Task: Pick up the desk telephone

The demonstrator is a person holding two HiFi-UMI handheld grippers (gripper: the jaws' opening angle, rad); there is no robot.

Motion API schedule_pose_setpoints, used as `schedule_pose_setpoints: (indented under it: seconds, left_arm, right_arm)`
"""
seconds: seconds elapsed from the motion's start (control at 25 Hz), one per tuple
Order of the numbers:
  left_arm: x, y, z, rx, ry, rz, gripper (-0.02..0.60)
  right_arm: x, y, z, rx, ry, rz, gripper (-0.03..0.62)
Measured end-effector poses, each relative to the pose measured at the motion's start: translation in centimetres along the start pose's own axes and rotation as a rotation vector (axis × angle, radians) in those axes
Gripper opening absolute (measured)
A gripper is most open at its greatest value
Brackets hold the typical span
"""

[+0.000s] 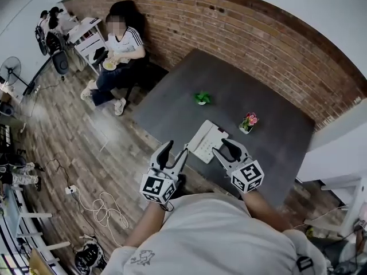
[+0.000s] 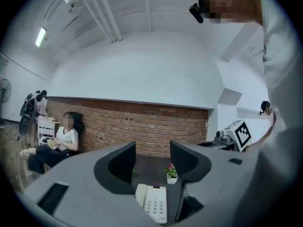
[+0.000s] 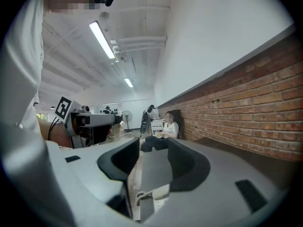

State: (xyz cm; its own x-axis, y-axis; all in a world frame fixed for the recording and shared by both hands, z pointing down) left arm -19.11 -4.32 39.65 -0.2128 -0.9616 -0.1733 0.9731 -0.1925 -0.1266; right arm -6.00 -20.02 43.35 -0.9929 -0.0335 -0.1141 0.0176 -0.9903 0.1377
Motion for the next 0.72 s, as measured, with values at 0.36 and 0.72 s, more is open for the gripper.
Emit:
schedule_pose_setpoints:
  seconds: [0.36, 0.72]
  left_arm:
    - [7.9, -5.1, 0.3, -0.049, -0.021, 0.267, 0.239]
    - [12.5, -9.3, 1.4, -0.113, -0.071, 0.498, 0.239]
  right_arm:
    - [3.0, 2.2, -0.4, -0.037, 0.031, 0.249, 0.195]
    - [5.8, 1.4, 0.5, -0.059, 0.034, 0.472, 0.195]
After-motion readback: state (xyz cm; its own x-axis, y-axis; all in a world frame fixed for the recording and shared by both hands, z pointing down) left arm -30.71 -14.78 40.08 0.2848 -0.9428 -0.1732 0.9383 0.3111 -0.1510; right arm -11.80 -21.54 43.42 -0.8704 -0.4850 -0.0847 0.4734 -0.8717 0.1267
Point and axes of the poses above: the fingertips, and each gripper's own axes: x forward along the fingers, y to its right, z out of its underside, the point moved 5 cm from there along -x, backward along the fingers, and after that the axes turned 14 degrees about y, right-handed, at the moved point
